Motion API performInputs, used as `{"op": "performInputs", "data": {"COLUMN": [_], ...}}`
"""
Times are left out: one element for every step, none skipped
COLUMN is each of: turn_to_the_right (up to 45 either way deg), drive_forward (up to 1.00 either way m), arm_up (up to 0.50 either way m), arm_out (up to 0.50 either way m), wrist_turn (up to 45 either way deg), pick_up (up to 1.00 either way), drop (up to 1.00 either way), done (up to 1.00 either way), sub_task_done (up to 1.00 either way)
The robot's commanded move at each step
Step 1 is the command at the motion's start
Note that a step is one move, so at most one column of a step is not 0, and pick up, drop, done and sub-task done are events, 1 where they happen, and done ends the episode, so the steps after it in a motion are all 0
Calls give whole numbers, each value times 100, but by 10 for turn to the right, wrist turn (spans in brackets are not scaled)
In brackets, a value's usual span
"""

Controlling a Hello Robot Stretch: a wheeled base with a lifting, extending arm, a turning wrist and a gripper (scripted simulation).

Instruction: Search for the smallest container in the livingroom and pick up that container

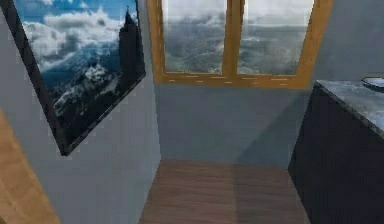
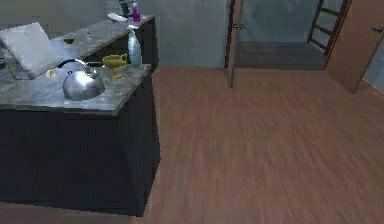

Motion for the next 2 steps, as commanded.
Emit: {"op": "performInputs", "data": {"turn_to_the_right": [-450, -450], "drive_forward": [0, 0], "arm_up": [0, 0], "arm_out": [0, 0], "wrist_turn": [0, 0], "pick_up": [0, 0], "drop": [0, 0], "done": [0, 0], "sub_task_done": [0, 0]}}
